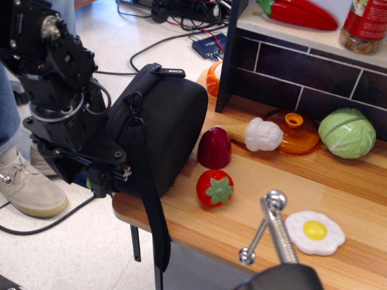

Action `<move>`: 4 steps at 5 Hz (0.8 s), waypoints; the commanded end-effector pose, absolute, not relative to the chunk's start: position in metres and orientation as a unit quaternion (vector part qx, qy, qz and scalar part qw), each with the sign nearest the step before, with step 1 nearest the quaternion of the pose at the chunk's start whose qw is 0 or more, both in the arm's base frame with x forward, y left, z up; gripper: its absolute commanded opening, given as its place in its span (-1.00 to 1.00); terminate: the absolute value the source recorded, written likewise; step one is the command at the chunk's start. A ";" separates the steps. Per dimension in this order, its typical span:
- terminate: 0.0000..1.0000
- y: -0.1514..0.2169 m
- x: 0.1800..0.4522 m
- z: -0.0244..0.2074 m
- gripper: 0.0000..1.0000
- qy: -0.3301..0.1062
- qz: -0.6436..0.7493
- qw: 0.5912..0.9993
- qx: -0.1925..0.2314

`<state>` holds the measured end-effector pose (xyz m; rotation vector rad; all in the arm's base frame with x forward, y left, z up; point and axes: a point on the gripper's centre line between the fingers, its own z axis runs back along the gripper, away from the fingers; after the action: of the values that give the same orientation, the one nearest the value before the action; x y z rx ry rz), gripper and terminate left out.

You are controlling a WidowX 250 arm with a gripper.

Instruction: Unzip zipper bag

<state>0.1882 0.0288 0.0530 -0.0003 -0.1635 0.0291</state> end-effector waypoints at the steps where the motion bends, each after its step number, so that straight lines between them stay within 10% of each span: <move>1: -1.00 0.032 0.193 0.058 -1.00 -0.099 0.021 0.995 0.001; 4: -1.00 0.020 0.218 0.117 -1.00 -0.174 0.048 0.983 -0.042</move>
<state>0.2044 0.0148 0.0985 -0.0976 -0.2586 0.1122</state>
